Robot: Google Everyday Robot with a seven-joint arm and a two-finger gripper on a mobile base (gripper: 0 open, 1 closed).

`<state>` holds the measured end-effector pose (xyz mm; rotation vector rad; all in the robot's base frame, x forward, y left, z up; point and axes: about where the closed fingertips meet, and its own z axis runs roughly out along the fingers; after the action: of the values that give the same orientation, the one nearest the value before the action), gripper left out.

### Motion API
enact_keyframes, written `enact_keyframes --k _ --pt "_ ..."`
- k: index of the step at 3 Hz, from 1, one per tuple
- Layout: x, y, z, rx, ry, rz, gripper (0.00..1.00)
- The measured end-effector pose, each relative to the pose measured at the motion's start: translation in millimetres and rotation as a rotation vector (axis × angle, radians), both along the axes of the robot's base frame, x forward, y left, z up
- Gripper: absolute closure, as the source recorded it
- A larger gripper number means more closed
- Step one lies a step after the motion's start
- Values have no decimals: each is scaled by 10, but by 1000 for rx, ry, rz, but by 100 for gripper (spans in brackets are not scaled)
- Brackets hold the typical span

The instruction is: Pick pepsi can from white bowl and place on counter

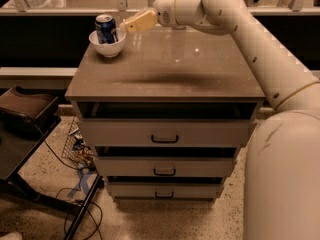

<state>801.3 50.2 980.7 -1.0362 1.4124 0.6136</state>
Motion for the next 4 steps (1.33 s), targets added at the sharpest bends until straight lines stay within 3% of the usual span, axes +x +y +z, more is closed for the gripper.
enact_keyframes --k 1,3,4 --pt "11 42 -13 1 3 5 0" --pt "400 492 -243 42 31 42 0" --pt "509 615 -289 51 28 49 0"
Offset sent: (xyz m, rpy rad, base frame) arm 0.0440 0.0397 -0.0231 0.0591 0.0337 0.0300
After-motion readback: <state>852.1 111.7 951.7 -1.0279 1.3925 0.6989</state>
